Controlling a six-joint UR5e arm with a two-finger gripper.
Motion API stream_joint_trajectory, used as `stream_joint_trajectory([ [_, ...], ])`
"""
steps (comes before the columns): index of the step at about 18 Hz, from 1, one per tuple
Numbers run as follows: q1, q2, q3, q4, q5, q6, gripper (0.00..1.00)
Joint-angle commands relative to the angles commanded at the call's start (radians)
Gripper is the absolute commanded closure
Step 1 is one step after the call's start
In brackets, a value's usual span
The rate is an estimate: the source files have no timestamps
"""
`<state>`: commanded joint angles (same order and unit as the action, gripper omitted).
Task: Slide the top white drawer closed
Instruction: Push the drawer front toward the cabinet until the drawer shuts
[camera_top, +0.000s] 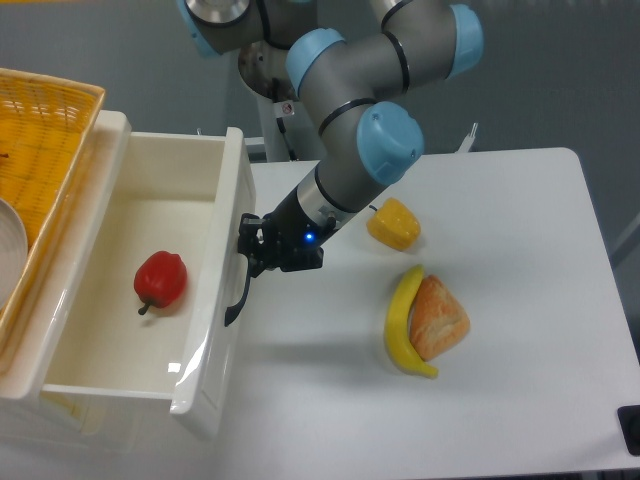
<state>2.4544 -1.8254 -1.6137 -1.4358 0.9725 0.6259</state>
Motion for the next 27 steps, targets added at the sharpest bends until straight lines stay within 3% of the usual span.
stream_joint_trajectory([
  [27, -0.09, -0.002, 0.002, 0.003, 0.002, -0.035, 0.85],
])
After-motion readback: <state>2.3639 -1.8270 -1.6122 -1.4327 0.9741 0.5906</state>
